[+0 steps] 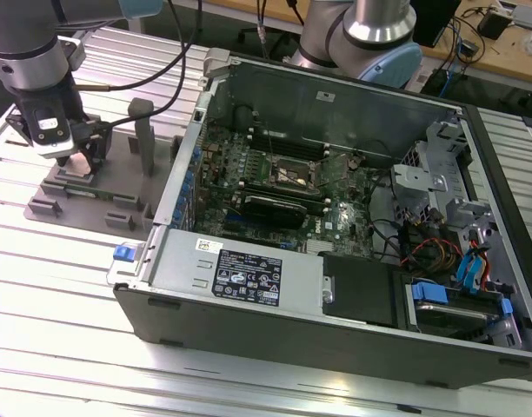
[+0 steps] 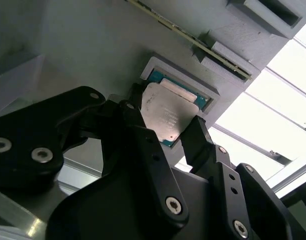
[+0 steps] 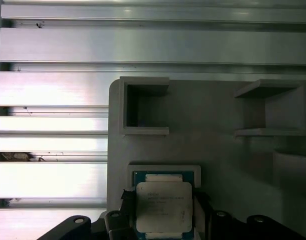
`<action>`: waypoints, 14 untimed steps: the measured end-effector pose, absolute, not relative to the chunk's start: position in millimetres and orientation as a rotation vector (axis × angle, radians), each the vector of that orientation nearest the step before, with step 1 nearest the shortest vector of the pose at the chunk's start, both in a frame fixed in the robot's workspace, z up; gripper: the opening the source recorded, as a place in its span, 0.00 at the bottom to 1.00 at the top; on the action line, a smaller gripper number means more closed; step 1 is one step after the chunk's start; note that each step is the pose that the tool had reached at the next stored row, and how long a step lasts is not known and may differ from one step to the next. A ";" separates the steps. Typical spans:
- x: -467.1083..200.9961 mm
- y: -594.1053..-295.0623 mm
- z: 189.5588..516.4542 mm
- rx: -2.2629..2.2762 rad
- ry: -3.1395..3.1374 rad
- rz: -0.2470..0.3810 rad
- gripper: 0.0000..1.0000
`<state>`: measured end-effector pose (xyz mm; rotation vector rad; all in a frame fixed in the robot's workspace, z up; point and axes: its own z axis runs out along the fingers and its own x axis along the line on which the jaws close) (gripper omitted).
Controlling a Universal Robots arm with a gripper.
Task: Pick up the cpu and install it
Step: 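Pick up the cpu and move it towards the insertion slot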
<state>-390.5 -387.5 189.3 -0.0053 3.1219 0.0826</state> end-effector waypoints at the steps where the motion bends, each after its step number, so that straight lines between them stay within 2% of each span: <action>1: -390.4 -387.5 189.3 -0.005 3.122 0.083 0.57; 4: -390.4 -387.5 189.3 -0.005 3.122 0.082 0.54; 14: -390.2 -387.5 195.3 -0.005 3.122 0.083 0.54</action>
